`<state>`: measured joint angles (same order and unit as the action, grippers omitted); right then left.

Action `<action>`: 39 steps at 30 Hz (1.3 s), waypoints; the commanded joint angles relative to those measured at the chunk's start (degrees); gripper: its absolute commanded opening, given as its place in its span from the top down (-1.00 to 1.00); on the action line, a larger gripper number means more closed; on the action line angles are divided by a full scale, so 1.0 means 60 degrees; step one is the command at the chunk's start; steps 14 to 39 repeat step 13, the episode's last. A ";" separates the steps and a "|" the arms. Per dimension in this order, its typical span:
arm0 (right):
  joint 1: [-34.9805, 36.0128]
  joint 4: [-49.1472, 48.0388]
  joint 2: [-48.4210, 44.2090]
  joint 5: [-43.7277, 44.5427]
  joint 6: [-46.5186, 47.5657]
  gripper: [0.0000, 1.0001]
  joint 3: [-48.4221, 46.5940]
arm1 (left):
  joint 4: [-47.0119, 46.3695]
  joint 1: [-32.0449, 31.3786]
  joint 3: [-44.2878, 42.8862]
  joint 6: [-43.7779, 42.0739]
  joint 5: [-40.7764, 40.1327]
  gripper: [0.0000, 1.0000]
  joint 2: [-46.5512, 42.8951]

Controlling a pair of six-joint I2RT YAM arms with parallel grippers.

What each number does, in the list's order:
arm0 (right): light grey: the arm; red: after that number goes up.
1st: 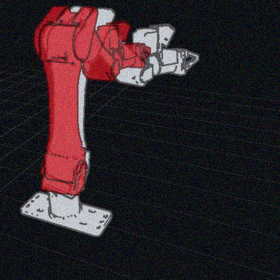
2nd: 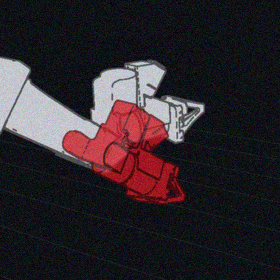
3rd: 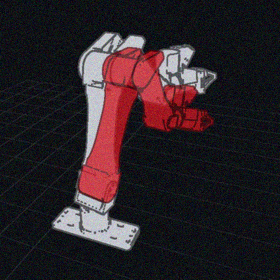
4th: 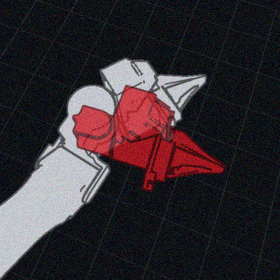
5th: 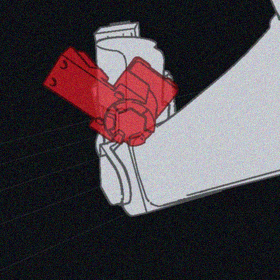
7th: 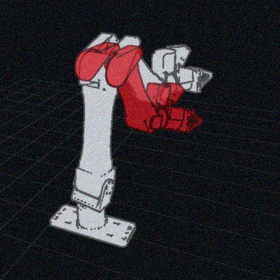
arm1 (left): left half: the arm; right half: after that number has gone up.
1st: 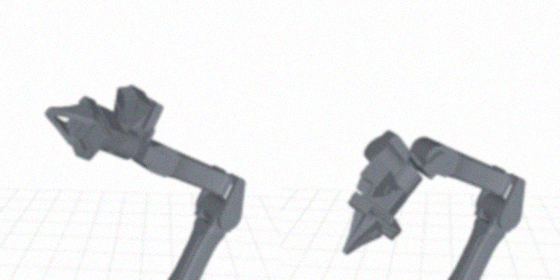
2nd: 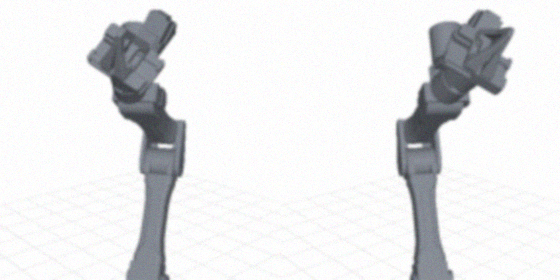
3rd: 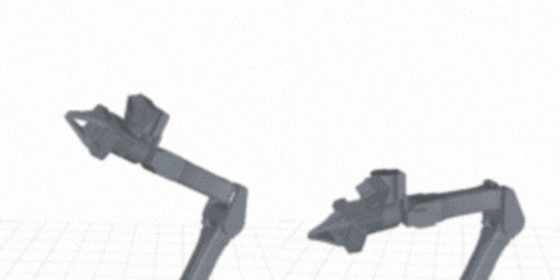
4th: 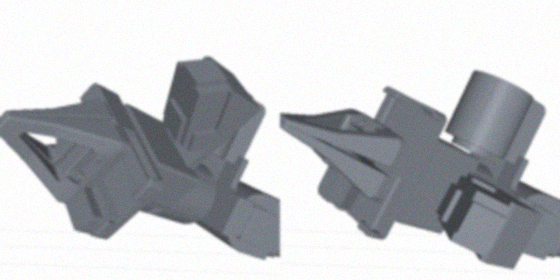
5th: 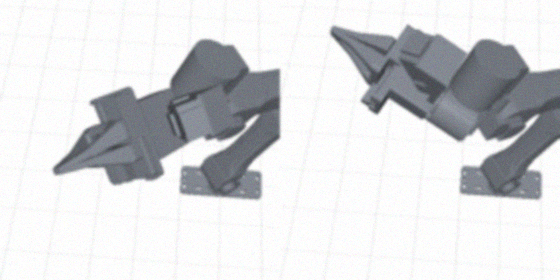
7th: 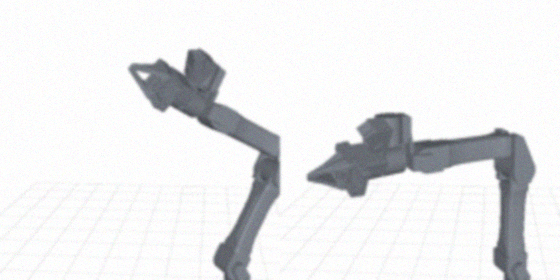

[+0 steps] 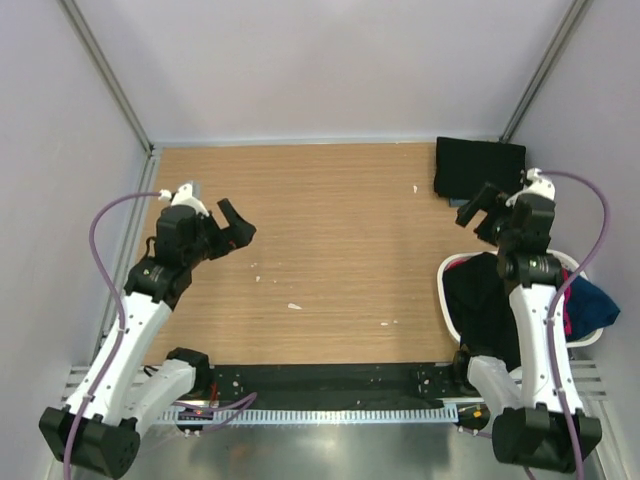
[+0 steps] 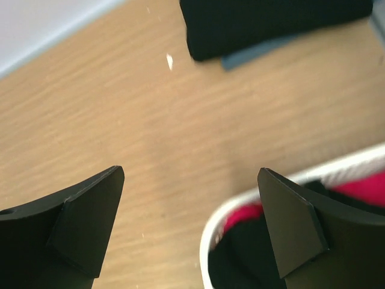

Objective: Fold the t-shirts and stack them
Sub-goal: Reset both grippers

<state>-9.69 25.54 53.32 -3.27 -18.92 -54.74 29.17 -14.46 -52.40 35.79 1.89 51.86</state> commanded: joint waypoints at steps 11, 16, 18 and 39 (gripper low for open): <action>0.0282 0.0475 -0.1782 0.0104 -0.0846 -0.99 0.1609 | 0.0016 0.0066 0.1424 0.0656 -0.0593 -1.00 -0.1509; 0.0282 0.0475 -0.1724 0.0149 -0.0730 -0.99 0.1376 | 0.0090 0.0051 0.1351 0.0641 -0.0666 -1.00 -0.1509; 0.0282 0.0475 -0.1724 0.0149 -0.0730 -0.99 0.1376 | 0.0090 0.0051 0.1351 0.0641 -0.0666 -1.00 -0.1509; 0.0282 0.0475 -0.1724 0.0149 -0.0730 -0.99 0.1376 | 0.0090 0.0051 0.1351 0.0641 -0.0666 -1.00 -0.1509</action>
